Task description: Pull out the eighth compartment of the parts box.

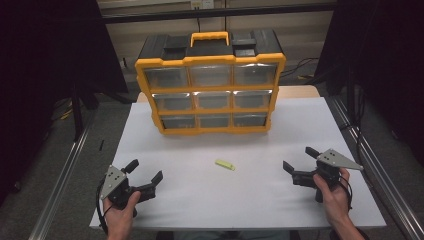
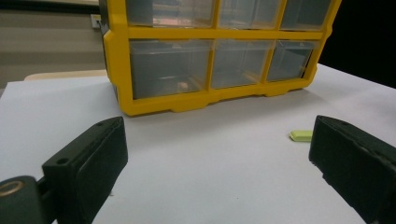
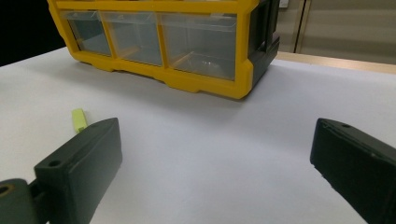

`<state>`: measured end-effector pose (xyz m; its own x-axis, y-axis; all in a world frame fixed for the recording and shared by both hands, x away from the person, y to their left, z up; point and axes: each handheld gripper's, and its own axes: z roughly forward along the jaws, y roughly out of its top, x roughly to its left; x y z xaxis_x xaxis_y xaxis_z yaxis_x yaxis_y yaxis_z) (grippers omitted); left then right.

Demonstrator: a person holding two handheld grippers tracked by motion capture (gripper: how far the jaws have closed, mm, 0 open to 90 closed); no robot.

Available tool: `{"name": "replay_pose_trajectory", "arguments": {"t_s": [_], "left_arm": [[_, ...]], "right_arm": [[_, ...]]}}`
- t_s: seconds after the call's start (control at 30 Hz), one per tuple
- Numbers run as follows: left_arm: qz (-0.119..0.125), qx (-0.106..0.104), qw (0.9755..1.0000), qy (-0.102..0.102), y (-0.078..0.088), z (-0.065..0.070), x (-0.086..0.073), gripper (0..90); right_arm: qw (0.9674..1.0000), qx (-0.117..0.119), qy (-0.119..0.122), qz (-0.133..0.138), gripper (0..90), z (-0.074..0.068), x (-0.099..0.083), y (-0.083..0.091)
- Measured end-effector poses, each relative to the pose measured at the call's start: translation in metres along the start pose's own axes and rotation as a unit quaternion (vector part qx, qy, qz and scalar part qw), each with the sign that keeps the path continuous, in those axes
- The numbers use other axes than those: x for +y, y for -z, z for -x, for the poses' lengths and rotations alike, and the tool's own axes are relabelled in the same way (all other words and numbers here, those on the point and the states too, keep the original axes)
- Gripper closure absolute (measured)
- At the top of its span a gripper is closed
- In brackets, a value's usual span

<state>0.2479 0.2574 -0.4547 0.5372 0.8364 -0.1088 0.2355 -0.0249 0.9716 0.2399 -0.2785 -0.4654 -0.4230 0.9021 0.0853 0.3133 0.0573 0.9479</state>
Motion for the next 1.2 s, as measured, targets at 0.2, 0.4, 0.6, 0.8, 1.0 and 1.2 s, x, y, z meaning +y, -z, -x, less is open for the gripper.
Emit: {"name": "replay_pose_trajectory", "arguments": {"t_s": [0.2,0.4,0.6,0.8,1.0,1.2], "left_arm": [[0.003,0.0,1.0,0.006,-0.002,0.002,0.0,4.9],[-0.005,-0.004,1.0,-0.002,-0.001,0.001,0.0,4.9],[-0.016,-0.009,0.9997,-0.015,0.0,0.001,-0.001,4.9],[-0.008,-0.011,0.9999,-0.008,0.002,0.003,-0.001,4.9],[-0.016,-0.012,0.9997,-0.016,0.002,0.003,-0.001,4.8],[-0.017,-0.011,0.9997,-0.016,0.001,0.004,-0.001,4.9]], "right_arm": [[1.0,-0.001,0.001,0.007,0.7,-0.003,-0.002,-0.003],[0.9999,0.002,0.01,0.005,0.7,-0.007,-0.003,-0.006],[0.9999,0.005,0.015,0.004,2.2,-0.01,-0.003,-0.007],[0.9997,0.011,0.02,0.004,2.6,-0.017,-0.002,-0.011],[0.9989,0.03,0.035,-0.004,1.5,-0.026,0.0,-0.015],[0.9982,0.048,0.037,-0.007,0.4,-0.033,0.001,-0.022]]}}
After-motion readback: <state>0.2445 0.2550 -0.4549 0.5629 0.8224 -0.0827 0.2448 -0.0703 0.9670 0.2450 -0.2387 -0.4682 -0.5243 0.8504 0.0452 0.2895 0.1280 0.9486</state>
